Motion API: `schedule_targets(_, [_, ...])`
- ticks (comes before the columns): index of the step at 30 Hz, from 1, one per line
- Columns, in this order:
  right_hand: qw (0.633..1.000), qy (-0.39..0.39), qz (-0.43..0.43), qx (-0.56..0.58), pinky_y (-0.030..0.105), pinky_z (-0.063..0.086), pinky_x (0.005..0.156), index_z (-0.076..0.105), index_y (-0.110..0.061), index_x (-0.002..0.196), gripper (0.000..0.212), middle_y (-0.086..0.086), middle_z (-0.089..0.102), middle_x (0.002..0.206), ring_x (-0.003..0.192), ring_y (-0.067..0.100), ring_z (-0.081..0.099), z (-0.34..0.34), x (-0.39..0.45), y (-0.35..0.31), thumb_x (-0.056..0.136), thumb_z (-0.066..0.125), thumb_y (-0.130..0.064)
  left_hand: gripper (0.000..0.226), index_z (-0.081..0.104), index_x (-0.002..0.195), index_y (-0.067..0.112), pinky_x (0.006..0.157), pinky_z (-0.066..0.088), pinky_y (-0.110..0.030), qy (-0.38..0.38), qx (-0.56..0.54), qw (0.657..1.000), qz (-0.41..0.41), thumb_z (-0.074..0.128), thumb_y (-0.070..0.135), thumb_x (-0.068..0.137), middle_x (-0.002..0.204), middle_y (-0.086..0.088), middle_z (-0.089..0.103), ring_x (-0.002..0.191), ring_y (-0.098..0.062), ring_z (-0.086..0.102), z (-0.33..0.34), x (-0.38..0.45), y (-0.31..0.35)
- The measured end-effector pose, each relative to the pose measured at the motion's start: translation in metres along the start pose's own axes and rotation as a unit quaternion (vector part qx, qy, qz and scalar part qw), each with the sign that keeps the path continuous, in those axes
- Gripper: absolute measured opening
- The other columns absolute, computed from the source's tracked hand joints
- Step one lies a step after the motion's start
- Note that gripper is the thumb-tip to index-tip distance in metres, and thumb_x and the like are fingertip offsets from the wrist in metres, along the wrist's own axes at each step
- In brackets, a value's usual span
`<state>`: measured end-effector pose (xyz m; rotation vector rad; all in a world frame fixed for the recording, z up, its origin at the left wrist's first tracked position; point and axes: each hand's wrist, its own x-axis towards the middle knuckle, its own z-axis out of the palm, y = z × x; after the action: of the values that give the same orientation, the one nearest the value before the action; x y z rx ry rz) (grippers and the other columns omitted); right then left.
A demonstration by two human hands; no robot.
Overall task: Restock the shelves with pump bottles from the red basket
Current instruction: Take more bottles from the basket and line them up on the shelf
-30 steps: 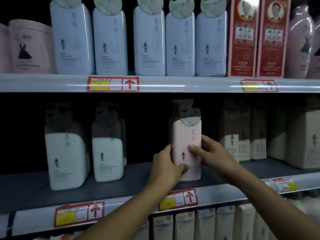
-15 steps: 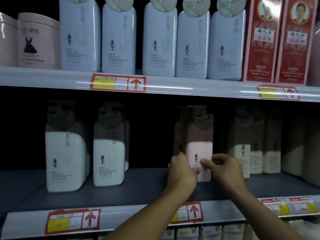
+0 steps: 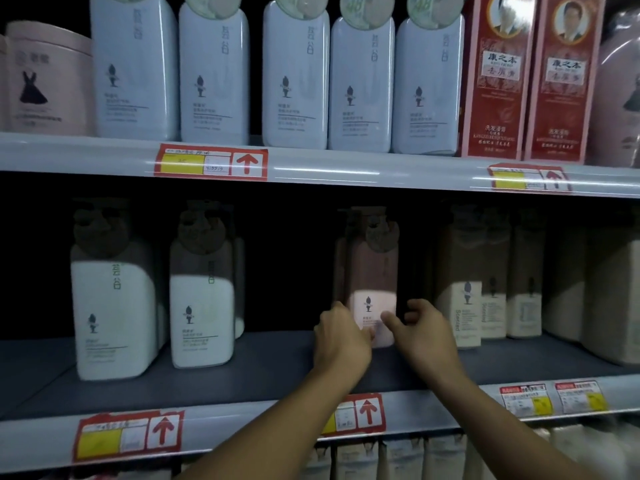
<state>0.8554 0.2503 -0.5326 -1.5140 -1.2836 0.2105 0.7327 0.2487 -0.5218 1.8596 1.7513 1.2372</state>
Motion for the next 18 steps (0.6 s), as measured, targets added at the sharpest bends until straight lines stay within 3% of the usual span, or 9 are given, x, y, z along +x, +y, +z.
schedule_targets(3, [0.998,0.007,-0.061,-0.027,0.027,0.045,0.083,0.057,-0.009,0.134,0.051,0.008,0.069,0.125,0.107,0.015,0.061,-0.008,-0.02,-0.011,0.092,0.07,-0.035,0.054,0.049,0.134,0.01,0.086,0.049,-0.037,0.02,-0.004,1.0,0.019,0.07,0.034,0.091,0.134,-0.011,0.057,0.125,-0.031,0.053,-0.017,-0.012,0.002])
schedule_targets(5, [0.996,-0.012,-0.079,-0.045,0.032,0.05,0.092,0.057,-0.012,0.136,0.055,0.007,0.067,0.129,0.117,0.02,0.062,-0.012,-0.035,-0.022,0.091,0.069,-0.042,0.055,0.048,0.136,0.01,0.083,0.046,-0.034,0.029,-0.008,0.999,0.029,0.067,0.037,0.093,0.135,-0.011,0.056,0.127,-0.031,0.052,-0.033,-0.021,0.005])
schedule_targets(8, [0.994,-0.027,-0.087,-0.053,0.035,0.051,0.097,0.057,-0.013,0.137,0.056,0.008,0.066,0.132,0.121,0.022,0.061,-0.022,-0.06,-0.042,0.092,0.068,-0.045,0.05,0.052,0.131,0.01,0.079,0.04,-0.031,0.036,-0.013,0.999,0.036,0.066,0.038,0.092,0.131,-0.01,0.059,0.124,-0.031,0.054,-0.062,-0.037,0.009])
schedule_targets(12, [0.995,-0.043,-0.084,-0.045,0.036,0.05,0.1,0.057,-0.011,0.136,0.053,0.01,0.066,0.132,0.121,0.023,0.061,-0.037,-0.104,-0.062,0.093,0.066,-0.041,0.047,0.059,0.123,0.01,0.086,0.051,-0.037,0.05,-0.022,0.997,0.05,0.069,0.039,0.088,0.12,-0.01,0.066,0.113,-0.031,0.061,-0.097,-0.074,-0.001])
schedule_targets(18, [0.992,-0.079,-0.089,-0.043,0.029,0.05,0.093,0.064,-0.009,0.13,0.047,0.007,0.071,0.122,0.114,0.02,0.066,-0.039,-0.205,-0.053,0.093,0.067,-0.038,0.034,0.069,0.112,0.016,0.087,0.056,-0.033,-0.023,-0.008,0.999,0.048,0.072,0.035,0.084,0.101,-0.002,0.072,0.096,-0.022,0.068,-0.127,-0.164,-0.064])
